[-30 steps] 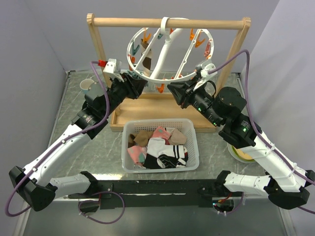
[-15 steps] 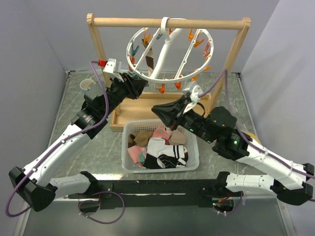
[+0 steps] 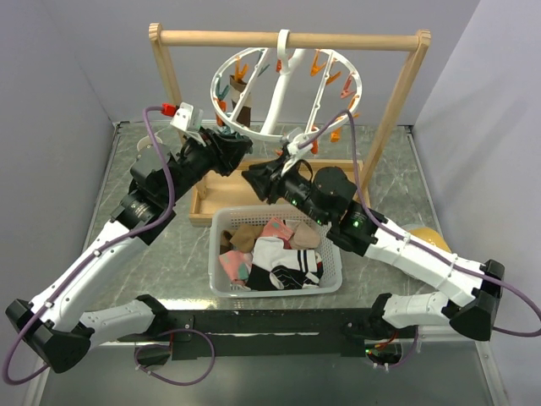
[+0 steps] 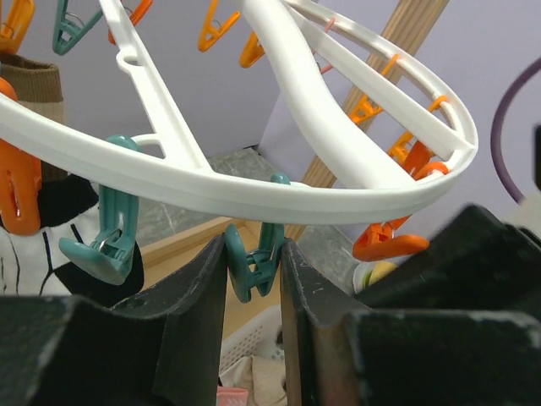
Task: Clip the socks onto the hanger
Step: Open the clamp at the hanger.
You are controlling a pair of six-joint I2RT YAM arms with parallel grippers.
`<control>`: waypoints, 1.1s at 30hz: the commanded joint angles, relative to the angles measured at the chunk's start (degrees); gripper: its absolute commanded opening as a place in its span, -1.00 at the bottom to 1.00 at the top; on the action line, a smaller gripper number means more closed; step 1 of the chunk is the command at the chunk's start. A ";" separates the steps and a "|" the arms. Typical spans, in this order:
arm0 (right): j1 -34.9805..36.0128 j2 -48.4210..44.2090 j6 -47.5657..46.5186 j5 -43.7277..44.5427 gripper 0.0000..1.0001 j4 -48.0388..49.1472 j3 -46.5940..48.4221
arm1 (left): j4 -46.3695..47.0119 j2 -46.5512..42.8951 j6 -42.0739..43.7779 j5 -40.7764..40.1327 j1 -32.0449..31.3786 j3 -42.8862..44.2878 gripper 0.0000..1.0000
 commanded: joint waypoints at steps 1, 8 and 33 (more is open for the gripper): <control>-4.31 0.15 0.70 -1.80 -0.27 6.99 0.50 | -1.12 -1.72 1.08 2.13 0.31 1.36 -0.98; -6.35 2.26 0.88 -3.65 -0.24 9.98 1.55 | -0.94 -1.99 -0.15 3.36 0.31 0.75 -0.98; -3.80 0.59 -1.32 3.11 -1.00 15.35 -0.38 | -1.29 -3.22 -7.98 6.27 0.75 -1.80 -0.90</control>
